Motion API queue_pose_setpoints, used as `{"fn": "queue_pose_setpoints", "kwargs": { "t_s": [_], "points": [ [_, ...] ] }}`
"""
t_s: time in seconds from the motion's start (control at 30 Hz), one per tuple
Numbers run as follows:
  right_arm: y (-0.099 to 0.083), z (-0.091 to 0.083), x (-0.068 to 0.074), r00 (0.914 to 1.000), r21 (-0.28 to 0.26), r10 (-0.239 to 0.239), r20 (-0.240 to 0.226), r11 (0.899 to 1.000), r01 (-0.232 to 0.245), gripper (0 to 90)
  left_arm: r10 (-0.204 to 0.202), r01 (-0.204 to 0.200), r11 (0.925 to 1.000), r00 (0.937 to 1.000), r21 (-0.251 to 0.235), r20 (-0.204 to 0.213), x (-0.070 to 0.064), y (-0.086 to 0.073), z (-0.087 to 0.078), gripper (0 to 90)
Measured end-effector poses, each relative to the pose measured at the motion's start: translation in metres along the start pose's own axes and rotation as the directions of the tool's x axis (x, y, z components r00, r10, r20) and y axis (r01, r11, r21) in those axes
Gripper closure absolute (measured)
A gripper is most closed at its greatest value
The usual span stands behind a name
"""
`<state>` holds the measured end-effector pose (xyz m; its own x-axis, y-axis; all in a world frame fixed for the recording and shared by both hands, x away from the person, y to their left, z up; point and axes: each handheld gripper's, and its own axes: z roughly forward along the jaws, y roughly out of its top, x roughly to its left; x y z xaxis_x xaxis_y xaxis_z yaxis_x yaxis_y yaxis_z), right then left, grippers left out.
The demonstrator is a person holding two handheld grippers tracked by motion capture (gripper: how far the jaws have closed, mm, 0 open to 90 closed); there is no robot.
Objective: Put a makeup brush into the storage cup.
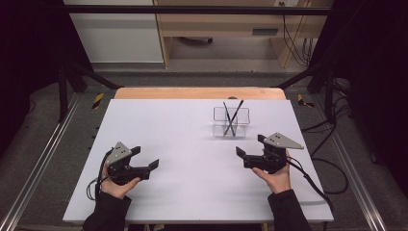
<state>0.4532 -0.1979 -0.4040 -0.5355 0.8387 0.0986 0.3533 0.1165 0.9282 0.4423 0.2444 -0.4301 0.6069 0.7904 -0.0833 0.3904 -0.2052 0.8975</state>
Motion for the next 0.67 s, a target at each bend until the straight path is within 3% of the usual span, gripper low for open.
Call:
{"fn": "queue_pose_setpoints", "kwargs": {
  "t_s": [0.67],
  "points": [
    [-0.029,-0.022,-0.012,0.9994,-0.004,0.029,0.018,1.000,-0.029,6.2,-0.005,0.005,1.0000,1.0000,0.008,-0.006,0.002,-0.002,0.001,10.8]
  ]
}}
